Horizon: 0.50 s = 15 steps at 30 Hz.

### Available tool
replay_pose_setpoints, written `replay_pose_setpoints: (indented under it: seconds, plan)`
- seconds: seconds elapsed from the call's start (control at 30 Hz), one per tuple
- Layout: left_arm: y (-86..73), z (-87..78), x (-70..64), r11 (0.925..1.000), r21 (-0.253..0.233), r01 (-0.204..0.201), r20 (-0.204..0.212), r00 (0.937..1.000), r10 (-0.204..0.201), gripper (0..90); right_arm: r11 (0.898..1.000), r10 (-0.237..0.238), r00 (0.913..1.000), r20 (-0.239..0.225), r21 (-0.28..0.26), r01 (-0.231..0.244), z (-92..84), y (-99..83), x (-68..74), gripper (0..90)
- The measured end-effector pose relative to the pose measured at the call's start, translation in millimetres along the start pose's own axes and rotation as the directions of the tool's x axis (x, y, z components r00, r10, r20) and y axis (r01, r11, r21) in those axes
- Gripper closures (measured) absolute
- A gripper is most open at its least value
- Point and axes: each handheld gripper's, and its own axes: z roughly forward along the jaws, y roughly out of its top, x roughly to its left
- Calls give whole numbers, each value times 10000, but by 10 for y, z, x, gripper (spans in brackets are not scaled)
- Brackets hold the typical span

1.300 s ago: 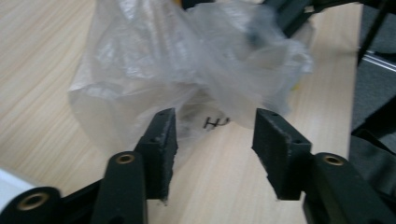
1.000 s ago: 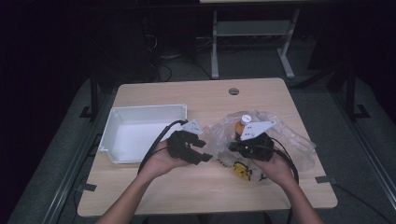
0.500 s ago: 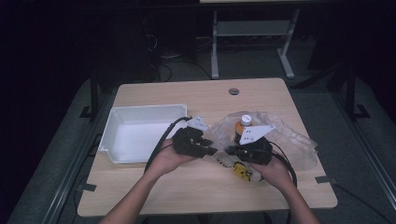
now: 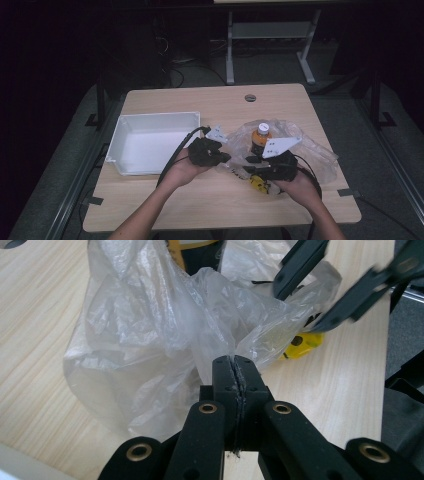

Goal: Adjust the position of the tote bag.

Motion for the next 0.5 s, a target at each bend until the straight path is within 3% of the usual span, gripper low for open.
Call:
replay_pose_setpoints:
  seconds: [0.03, 0.2, 0.3, 0.5]
  plan:
    - [2, -8, 21, 9997, 130, -183, -13, 9998, 183, 896, 10000, 54, 10000, -17, -55, -54, -35, -15, -9, 610]
    - [-1, 13, 18, 9999, 130, -17, -83, 10000, 18, 897, 9984, 491, 9988, -80, -266, -493, -211, -93, -71, 553]
    - [-5, 1, 37, 9995, 292, -145, -146, 9998, 150, 897, 9967, 718, 9974, 0, -381, -717, -321, -137, -125, 544]
    - [-23, -7, 68, 9990, 436, -105, -329, 9994, 119, 899, 9956, 920, 9943, 533, -250, -908, -495, -214, -265, 534]
